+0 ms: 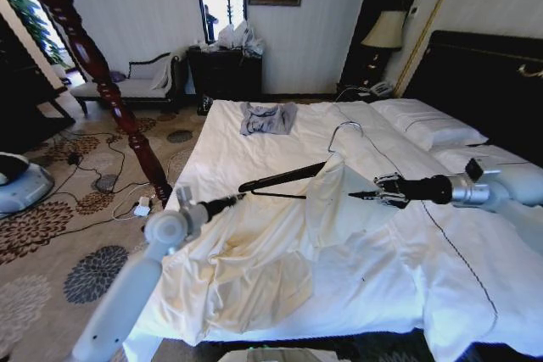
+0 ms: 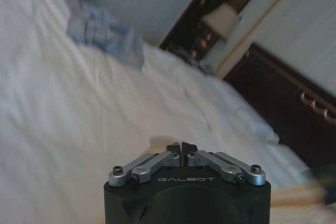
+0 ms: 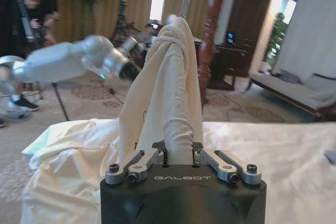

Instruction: Pick up the clothes from the bed and hang them on the clothes hanger.

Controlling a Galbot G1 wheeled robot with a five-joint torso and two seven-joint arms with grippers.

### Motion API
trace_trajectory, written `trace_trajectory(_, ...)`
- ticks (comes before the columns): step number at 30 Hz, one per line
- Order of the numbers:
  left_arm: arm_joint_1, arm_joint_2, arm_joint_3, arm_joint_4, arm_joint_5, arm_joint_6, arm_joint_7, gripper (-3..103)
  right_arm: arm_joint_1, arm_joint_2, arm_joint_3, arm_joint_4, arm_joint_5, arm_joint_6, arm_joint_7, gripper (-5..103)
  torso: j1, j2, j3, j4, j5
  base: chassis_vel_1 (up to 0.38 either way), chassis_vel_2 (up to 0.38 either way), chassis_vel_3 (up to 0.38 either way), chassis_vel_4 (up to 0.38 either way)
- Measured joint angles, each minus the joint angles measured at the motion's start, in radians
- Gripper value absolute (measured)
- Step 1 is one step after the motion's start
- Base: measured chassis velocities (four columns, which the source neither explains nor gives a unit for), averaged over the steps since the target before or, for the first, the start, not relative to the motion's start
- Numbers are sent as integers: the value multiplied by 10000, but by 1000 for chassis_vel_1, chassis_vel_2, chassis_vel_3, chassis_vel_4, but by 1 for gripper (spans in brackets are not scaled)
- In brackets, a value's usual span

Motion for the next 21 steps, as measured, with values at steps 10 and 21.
trace_trajectory(10,-1456,283,-900,-233,-1199,-241,-186,1,-101,329,-387,138,-412,-301,747,19,0,0,0,0,0,0,0,0,0)
trace_trajectory(21,-2105,62,12,-1843,-1257,-328,-49,1,-90,633,-522,235,136,83,1976,19,0,0,0,-1,2,0,0,0,0)
